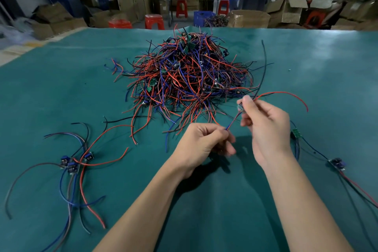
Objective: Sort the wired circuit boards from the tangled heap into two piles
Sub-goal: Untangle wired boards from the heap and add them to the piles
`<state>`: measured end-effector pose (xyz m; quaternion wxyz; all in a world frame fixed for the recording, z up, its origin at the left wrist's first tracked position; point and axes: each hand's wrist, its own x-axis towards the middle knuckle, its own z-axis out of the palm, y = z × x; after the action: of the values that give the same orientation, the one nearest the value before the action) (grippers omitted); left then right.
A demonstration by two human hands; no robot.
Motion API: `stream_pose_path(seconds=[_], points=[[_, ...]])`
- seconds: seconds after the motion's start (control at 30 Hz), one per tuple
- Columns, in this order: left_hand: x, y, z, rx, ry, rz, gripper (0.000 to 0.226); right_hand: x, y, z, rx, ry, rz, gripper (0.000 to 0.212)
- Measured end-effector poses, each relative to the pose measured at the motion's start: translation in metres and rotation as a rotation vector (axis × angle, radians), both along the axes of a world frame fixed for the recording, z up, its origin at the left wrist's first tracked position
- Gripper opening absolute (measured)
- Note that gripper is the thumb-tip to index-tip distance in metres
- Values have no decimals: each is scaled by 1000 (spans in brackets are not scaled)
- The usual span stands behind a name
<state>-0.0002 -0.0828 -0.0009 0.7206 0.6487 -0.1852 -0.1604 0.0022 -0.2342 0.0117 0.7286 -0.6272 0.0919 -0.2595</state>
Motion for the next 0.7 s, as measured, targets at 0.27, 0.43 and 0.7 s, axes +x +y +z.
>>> stream_pose_path(seconds=[0.27,0.43,0.7], points=[[-6,16,0,178,-61,-290,22,-6,-37,18,717,-8,-89,23],[-2,13,9,39,54,94,19,-4,-26,15,412,204,-72,33],[-29,41,24,-151,125,454,23,-17,48,-5,-545,-52,331,47]])
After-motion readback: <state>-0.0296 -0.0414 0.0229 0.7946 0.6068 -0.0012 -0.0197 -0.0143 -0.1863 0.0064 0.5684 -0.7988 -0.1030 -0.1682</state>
